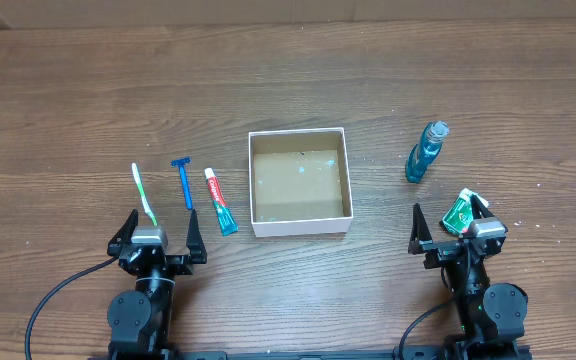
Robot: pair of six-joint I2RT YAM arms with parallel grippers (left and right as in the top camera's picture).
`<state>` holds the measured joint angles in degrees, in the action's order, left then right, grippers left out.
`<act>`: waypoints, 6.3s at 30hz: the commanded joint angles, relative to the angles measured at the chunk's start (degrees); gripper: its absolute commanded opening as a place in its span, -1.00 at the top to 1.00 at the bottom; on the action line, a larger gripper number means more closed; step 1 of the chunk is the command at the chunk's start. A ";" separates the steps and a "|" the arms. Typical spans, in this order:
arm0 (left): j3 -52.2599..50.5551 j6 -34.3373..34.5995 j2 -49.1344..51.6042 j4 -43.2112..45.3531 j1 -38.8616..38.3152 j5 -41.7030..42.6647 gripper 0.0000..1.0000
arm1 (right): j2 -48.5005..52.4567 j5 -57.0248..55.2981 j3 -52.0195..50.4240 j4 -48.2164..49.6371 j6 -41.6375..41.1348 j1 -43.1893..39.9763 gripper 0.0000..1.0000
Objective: Pack container
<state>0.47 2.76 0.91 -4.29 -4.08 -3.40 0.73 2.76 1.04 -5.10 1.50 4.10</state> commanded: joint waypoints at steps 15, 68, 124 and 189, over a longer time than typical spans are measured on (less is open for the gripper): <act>8.59 6.49 1.73 -8.55 0.31 1.01 -1.00 | 5.66 1.81 5.92 0.35 -6.25 -0.44 -1.00; 73.83 4.52 62.47 -53.99 0.31 8.96 -1.00 | 103.78 -2.05 87.80 -54.99 -15.50 -1.95 -1.00; 73.83 4.50 62.47 -53.99 0.31 8.79 -1.00 | 98.27 -4.83 93.09 -59.23 -16.46 0.37 0.93; 73.83 4.50 64.46 -54.49 0.31 8.24 -1.00 | 118.81 -4.26 109.98 -58.55 -26.60 34.25 -0.56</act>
<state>72.82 8.40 65.28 -58.74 -4.08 4.56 120.51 -1.50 110.02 -63.88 -25.17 37.98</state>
